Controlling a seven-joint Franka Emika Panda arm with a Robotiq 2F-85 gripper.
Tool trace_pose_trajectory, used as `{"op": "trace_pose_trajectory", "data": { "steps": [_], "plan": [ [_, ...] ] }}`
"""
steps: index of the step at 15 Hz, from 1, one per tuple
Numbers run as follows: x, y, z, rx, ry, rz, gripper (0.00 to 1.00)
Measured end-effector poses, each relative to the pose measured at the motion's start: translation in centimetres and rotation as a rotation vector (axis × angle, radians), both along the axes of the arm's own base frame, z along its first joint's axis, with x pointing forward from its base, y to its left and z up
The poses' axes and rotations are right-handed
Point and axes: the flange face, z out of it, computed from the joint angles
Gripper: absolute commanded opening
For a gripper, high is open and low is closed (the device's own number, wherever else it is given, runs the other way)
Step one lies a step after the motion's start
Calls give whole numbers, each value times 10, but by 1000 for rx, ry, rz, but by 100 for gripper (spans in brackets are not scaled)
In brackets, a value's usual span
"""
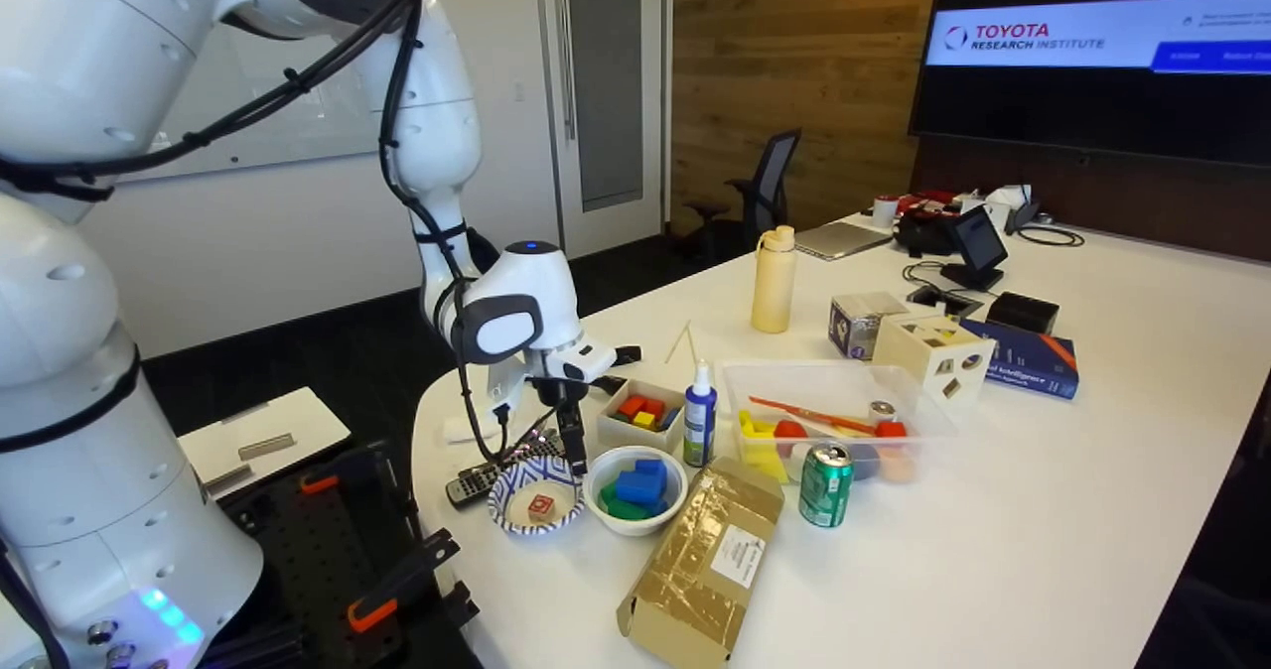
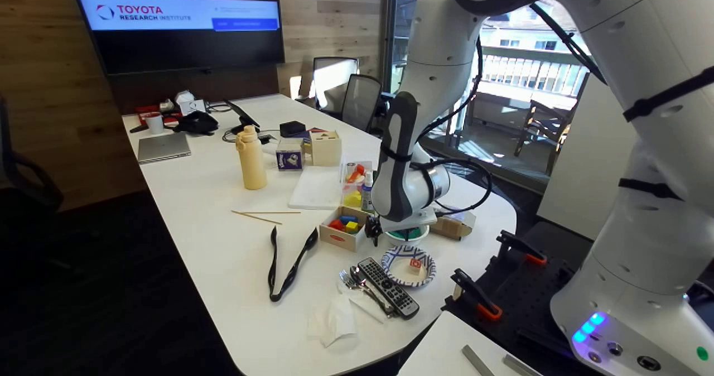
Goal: Place the objects from the black and white bowl in the box.
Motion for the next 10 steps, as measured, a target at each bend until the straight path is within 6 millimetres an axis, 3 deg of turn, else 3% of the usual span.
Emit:
{"op": "trace_pose_trajectory", "data": {
  "steps": [5,10],
  "plan": [
    [-33,-15,-15,29,81,-85,100],
    [-57,-6,-23,92,132,-139,100]
  ]
}}
